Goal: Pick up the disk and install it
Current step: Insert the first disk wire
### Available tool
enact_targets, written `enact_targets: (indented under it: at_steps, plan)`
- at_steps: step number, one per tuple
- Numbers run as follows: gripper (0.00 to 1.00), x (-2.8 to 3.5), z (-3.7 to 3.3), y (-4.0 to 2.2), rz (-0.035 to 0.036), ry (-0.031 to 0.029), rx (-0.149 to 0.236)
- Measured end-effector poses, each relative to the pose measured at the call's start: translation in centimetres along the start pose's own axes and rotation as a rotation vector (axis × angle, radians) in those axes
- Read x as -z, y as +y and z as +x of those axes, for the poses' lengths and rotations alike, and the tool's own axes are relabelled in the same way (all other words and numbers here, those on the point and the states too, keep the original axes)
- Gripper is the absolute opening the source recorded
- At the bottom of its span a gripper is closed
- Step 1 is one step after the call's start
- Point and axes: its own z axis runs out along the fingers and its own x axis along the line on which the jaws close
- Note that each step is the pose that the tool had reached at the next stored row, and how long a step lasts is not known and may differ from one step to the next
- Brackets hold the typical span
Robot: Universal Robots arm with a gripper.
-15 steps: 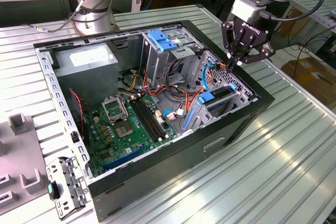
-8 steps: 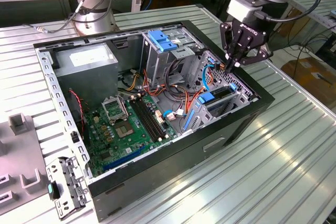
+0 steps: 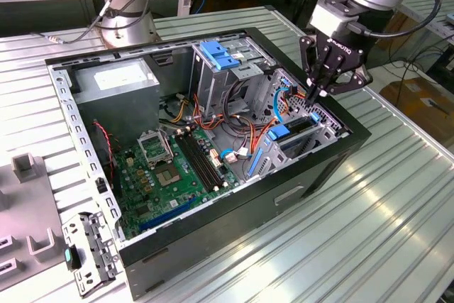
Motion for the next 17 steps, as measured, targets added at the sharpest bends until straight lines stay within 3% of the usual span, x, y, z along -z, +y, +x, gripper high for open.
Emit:
enact_targets:
  at_steps: [5,17]
  plan:
    - [0.17,-0.14,-0.02,0.25,-0.0007,0.0000,-0.030]
    - [0.17,-0.15,-0.02,0.26,-0.0007,-0.0002,-0.032]
